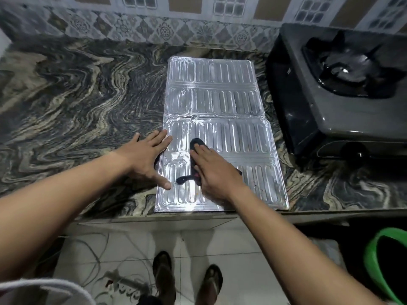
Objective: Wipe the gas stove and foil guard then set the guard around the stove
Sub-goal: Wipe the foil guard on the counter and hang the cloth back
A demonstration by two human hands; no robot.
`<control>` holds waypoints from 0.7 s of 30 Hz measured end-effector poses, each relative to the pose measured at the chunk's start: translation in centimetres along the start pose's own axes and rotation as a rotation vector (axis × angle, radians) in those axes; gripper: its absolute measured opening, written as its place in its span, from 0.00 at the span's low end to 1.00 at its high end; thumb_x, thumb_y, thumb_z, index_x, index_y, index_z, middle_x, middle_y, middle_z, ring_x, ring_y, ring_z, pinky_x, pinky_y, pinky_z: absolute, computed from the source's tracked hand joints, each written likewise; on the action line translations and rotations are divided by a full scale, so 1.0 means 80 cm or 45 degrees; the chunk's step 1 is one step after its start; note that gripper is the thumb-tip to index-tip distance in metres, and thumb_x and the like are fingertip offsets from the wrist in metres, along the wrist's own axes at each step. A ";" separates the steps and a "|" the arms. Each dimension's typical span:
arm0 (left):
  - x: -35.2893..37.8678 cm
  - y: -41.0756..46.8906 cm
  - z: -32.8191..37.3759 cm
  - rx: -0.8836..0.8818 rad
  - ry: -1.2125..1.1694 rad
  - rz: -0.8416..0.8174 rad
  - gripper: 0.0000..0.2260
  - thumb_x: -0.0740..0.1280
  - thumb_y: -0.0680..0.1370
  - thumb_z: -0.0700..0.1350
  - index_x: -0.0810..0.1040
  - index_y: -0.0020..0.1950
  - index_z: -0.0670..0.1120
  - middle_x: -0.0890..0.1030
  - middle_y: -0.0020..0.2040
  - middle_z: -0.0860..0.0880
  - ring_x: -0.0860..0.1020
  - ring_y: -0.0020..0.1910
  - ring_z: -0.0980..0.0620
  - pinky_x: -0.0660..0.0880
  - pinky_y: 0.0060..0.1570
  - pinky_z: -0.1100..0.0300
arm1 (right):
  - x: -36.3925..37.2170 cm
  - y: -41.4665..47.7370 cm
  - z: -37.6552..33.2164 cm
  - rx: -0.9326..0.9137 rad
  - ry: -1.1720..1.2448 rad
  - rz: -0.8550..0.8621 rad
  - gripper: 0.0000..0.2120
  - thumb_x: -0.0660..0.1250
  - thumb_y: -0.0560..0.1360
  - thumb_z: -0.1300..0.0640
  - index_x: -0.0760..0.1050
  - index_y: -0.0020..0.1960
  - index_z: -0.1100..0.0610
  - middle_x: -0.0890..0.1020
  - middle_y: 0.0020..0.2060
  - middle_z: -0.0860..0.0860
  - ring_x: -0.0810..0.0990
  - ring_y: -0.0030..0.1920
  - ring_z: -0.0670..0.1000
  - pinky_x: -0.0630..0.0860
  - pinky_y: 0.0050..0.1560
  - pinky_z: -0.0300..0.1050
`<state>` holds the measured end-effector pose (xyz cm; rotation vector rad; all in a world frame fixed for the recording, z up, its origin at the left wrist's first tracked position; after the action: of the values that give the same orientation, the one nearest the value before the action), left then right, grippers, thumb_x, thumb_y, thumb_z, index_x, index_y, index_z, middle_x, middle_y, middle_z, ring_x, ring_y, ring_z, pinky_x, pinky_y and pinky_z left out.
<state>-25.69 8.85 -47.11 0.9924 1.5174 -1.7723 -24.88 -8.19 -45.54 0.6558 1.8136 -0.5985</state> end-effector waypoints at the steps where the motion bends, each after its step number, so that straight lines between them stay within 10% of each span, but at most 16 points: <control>1: 0.000 0.000 0.000 0.002 0.005 -0.001 0.68 0.62 0.53 0.84 0.31 0.78 0.53 0.29 0.77 0.53 0.34 0.78 0.52 0.37 0.74 0.37 | -0.008 -0.009 0.023 0.069 0.013 0.022 0.25 0.50 0.84 0.52 0.55 0.80 0.57 0.55 0.80 0.54 0.51 0.79 0.53 0.42 0.78 0.45; 9: 0.000 -0.001 0.004 0.010 0.037 -0.017 0.66 0.58 0.54 0.85 0.31 0.78 0.53 0.29 0.77 0.54 0.35 0.78 0.52 0.41 0.75 0.36 | -0.036 -0.127 0.150 0.701 0.028 0.207 0.24 0.52 0.84 0.55 0.58 0.79 0.59 0.56 0.79 0.55 0.52 0.79 0.53 0.50 0.79 0.52; 14: -0.023 0.004 -0.001 0.058 0.194 0.066 0.44 0.49 0.72 0.76 0.41 0.81 0.55 0.39 0.81 0.51 0.44 0.80 0.49 0.49 0.76 0.41 | -0.028 -0.136 0.126 0.866 -0.025 0.335 0.24 0.53 0.82 0.58 0.60 0.77 0.63 0.60 0.78 0.60 0.55 0.79 0.57 0.49 0.78 0.55; 21: -0.006 0.009 -0.006 0.128 0.144 0.078 0.39 0.51 0.78 0.68 0.40 0.81 0.52 0.37 0.81 0.50 0.39 0.80 0.49 0.44 0.75 0.39 | -0.003 -0.039 -0.046 0.339 0.019 0.293 0.24 0.56 0.82 0.59 0.61 0.76 0.64 0.62 0.77 0.60 0.58 0.78 0.58 0.46 0.77 0.50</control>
<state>-24.74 9.20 -47.11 1.1940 1.4607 -1.7911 -29.43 -7.96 -43.88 1.0350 1.6559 -0.6861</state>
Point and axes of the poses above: each hand's wrist, its own y-axis towards the middle knuckle, its own x-axis out of the palm, z = x × y, the point moved 9 cm from there along y, towards the middle knuckle
